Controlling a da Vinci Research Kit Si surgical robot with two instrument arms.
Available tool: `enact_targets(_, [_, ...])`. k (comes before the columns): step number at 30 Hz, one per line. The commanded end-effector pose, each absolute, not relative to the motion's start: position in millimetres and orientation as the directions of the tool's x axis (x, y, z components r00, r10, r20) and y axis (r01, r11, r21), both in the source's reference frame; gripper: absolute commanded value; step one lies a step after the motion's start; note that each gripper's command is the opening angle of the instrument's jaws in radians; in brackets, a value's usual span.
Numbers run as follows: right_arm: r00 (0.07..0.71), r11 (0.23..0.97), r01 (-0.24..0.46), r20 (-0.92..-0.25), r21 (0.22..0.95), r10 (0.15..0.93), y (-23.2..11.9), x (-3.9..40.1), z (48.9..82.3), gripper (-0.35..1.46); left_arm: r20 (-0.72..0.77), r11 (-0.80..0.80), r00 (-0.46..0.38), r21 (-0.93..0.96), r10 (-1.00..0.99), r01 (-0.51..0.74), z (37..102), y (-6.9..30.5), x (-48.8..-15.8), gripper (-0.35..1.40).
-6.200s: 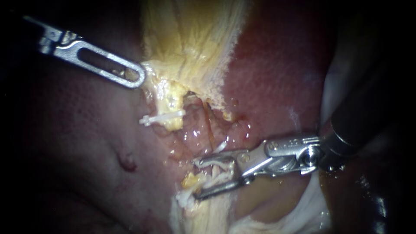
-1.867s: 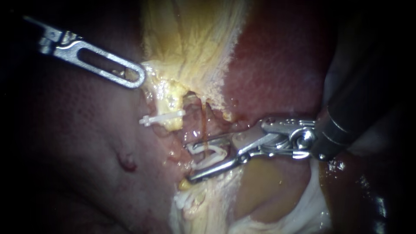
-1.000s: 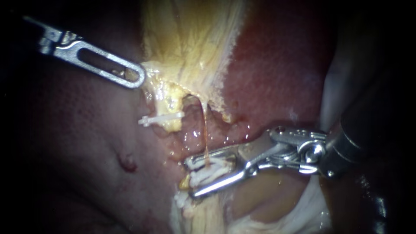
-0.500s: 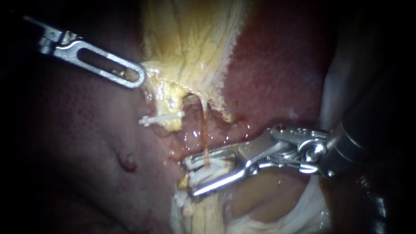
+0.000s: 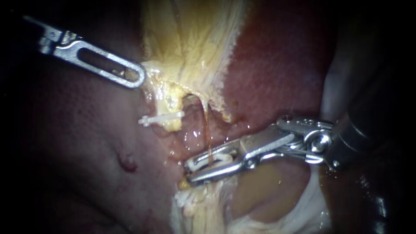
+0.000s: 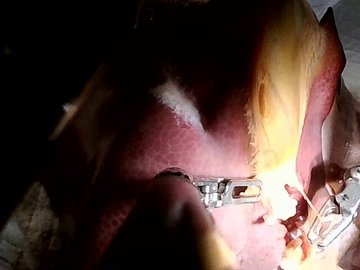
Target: Clipping second clip right tube
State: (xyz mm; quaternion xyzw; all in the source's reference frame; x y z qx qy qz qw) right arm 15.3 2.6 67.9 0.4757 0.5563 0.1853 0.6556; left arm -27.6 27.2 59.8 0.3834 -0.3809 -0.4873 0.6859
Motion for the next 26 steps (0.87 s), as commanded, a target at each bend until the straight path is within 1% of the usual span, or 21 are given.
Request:
enact_targets(1, [0.313, 0.478, 0.287, -0.553, 0.83, 0.772, 2.6, 15.3, 67.9, -0.2, 0.149, 0.231, 0.235, 0.897, -0.961, 0.377, 59.9, 27.2, -27.6, -0.35])
enact_targets(4, [0.313, 0.478, 0.287, -0.553, 0.83, 0.772, 2.6, 15.3, 68.0, -0.35, 0.149, 0.231, 0.235, 0.897, -0.961, 0.377, 59.9, 27.2, -27.6, -0.35])
enact_targets(10, [0.321, 0.47, 0.292, -0.549, 0.833, 0.772, 2.8, 15.1, 68.4, -0.35, 0.149, 0.231, 0.235, 0.897, -0.961, 0.377, 59.9, 27.2, -27.6, -0.35])
enact_targets(15, [0.346, 0.473, 0.286, -0.55, 0.833, 0.76, 2.8, 15.0, 68.7, -0.35, 0.149, 0.231, 0.235, 0.897, -0.961, 0.377, 59.9, 27.2, -27.6, -0.35])
enact_targets(26, [0.351, 0.473, 0.289, -0.552, 0.832, 0.757, 2.7, 14.9, 69.2, -0.35, 0.149, 0.231, 0.235, 0.897, -0.961, 0.376, 59.9, 27.2, -27.5, -0.35])
